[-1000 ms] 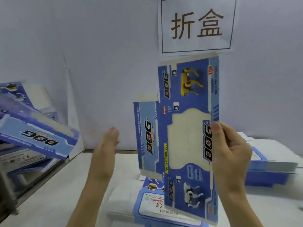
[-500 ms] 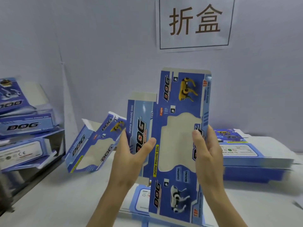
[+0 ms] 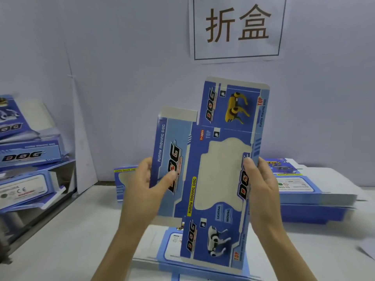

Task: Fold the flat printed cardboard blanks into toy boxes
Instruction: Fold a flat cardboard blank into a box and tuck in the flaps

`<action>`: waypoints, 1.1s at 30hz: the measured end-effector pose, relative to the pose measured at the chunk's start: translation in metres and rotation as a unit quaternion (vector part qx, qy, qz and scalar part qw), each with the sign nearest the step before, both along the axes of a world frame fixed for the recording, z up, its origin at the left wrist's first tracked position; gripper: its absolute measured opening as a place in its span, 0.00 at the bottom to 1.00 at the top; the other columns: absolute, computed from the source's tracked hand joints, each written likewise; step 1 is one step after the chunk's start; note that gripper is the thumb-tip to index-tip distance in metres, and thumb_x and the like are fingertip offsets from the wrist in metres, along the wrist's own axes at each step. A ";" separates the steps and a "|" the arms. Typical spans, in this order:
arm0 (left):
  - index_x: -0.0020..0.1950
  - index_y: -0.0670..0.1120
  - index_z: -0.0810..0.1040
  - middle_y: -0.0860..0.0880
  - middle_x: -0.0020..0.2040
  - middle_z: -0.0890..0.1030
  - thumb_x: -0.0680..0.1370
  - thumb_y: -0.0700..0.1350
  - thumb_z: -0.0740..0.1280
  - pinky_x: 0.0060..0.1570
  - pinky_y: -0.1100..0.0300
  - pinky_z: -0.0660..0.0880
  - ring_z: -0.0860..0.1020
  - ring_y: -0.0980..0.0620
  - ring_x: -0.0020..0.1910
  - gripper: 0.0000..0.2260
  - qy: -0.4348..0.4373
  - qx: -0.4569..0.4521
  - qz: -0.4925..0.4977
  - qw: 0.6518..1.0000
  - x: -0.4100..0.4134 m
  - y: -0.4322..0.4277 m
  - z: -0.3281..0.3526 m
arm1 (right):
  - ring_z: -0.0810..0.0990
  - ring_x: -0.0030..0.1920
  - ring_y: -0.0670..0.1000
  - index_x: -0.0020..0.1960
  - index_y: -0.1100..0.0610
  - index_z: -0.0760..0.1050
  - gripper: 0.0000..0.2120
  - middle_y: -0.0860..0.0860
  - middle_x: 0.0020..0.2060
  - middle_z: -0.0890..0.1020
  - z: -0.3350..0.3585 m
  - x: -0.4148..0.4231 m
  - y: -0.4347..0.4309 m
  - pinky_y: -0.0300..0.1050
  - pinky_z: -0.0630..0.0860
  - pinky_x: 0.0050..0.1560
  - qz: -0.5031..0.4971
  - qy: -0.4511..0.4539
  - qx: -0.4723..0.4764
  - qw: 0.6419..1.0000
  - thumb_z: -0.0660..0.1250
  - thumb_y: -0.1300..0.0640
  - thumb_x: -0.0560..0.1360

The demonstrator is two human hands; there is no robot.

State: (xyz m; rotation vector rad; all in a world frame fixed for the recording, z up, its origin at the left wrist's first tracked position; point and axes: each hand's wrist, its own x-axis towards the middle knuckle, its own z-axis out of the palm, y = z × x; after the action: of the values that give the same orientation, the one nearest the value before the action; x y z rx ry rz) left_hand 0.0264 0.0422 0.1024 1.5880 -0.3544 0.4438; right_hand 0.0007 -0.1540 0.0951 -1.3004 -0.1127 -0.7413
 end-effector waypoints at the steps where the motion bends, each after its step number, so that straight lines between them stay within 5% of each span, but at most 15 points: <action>1: 0.52 0.57 0.76 0.56 0.48 0.84 0.69 0.51 0.71 0.41 0.62 0.81 0.83 0.57 0.46 0.13 -0.025 -0.012 0.029 0.999 -0.001 0.002 0.001 | 0.76 0.58 0.46 0.64 0.42 0.72 0.17 0.48 0.59 0.78 0.000 0.000 0.003 0.39 0.76 0.50 -0.064 0.016 -0.071 0.995 0.66 0.51 0.77; 4: 0.53 0.60 0.78 0.61 0.46 0.84 0.74 0.43 0.71 0.40 0.70 0.77 0.83 0.62 0.44 0.13 -0.115 -0.035 0.099 0.988 -0.009 -0.005 0.002 | 0.62 0.68 0.37 0.76 0.45 0.55 0.36 0.45 0.71 0.65 0.002 -0.005 0.018 0.35 0.62 0.65 -0.168 0.012 -0.224 0.960 0.69 0.46 0.74; 7: 0.63 0.58 0.76 0.63 0.53 0.83 0.77 0.41 0.69 0.50 0.70 0.76 0.81 0.63 0.51 0.18 -0.147 0.074 -0.040 0.986 -0.019 -0.020 0.000 | 0.71 0.66 0.37 0.73 0.36 0.57 0.39 0.38 0.66 0.72 0.006 -0.011 0.039 0.38 0.72 0.64 0.093 -0.020 -0.175 0.980 0.70 0.34 0.66; 9: 0.68 0.63 0.70 0.65 0.62 0.77 0.76 0.45 0.69 0.59 0.70 0.72 0.75 0.65 0.62 0.24 -0.128 0.195 -0.175 0.956 -0.021 -0.025 -0.003 | 0.76 0.63 0.42 0.75 0.39 0.58 0.35 0.40 0.63 0.77 0.003 -0.012 0.044 0.45 0.77 0.60 0.119 -0.027 -0.162 0.979 0.69 0.40 0.72; 11: 0.69 0.64 0.67 0.69 0.67 0.71 0.74 0.49 0.68 0.62 0.74 0.66 0.68 0.68 0.67 0.25 -0.105 0.241 -0.192 0.946 -0.015 -0.020 -0.006 | 0.80 0.58 0.49 0.72 0.48 0.65 0.22 0.46 0.58 0.81 0.006 -0.010 0.038 0.53 0.80 0.55 0.053 -0.049 -0.139 0.988 0.63 0.55 0.80; 13: 0.70 0.60 0.69 0.69 0.67 0.69 0.76 0.51 0.68 0.62 0.75 0.64 0.66 0.71 0.66 0.23 -0.094 0.190 -0.076 0.974 -0.006 -0.013 -0.006 | 0.83 0.55 0.52 0.65 0.52 0.72 0.16 0.50 0.54 0.83 0.008 -0.008 0.022 0.51 0.82 0.50 0.035 -0.063 -0.088 0.994 0.58 0.65 0.81; 16: 0.69 0.51 0.67 0.60 0.61 0.71 0.77 0.49 0.68 0.58 0.61 0.73 0.72 0.64 0.56 0.22 -0.009 0.084 0.071 0.994 0.007 -0.003 -0.006 | 0.83 0.54 0.50 0.62 0.49 0.75 0.17 0.49 0.52 0.84 0.011 -0.010 0.004 0.43 0.82 0.45 0.062 -0.059 -0.036 0.996 0.58 0.66 0.80; 20: 0.63 0.51 0.72 0.54 0.55 0.81 0.71 0.55 0.67 0.37 0.68 0.78 0.81 0.62 0.48 0.21 0.043 -0.001 -0.019 0.999 0.008 -0.002 -0.006 | 0.84 0.52 0.50 0.61 0.47 0.74 0.17 0.49 0.51 0.84 0.009 -0.007 -0.002 0.44 0.82 0.43 0.031 -0.058 -0.039 0.997 0.57 0.65 0.81; 26: 0.67 0.53 0.68 0.57 0.56 0.79 0.65 0.58 0.69 0.37 0.70 0.77 0.80 0.65 0.51 0.31 0.012 -0.008 -0.043 0.999 -0.001 -0.018 -0.009 | 0.84 0.49 0.48 0.61 0.55 0.73 0.11 0.50 0.50 0.83 0.010 -0.009 -0.010 0.38 0.79 0.35 0.027 -0.027 -0.050 0.998 0.61 0.61 0.79; 30: 0.63 0.56 0.70 0.59 0.53 0.81 0.64 0.60 0.70 0.39 0.67 0.79 0.81 0.62 0.51 0.29 0.013 -0.016 -0.047 0.999 -0.003 -0.020 -0.010 | 0.85 0.45 0.48 0.60 0.54 0.72 0.11 0.49 0.46 0.84 0.011 -0.010 -0.009 0.39 0.80 0.33 0.051 -0.039 -0.051 0.997 0.64 0.60 0.78; 33: 0.59 0.62 0.69 0.66 0.51 0.80 0.61 0.62 0.71 0.40 0.67 0.79 0.80 0.64 0.51 0.28 0.013 -0.015 -0.052 0.998 -0.006 -0.022 -0.009 | 0.85 0.47 0.47 0.64 0.53 0.70 0.20 0.45 0.47 0.84 0.010 -0.009 -0.006 0.38 0.79 0.33 0.060 -0.044 -0.064 0.995 0.69 0.54 0.74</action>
State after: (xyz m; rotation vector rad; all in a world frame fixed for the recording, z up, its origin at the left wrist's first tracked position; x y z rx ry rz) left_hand 0.0199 0.0198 0.0937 1.5368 -0.4067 0.3469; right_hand -0.0083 -0.1603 0.1050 -1.3710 -0.3104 -0.6979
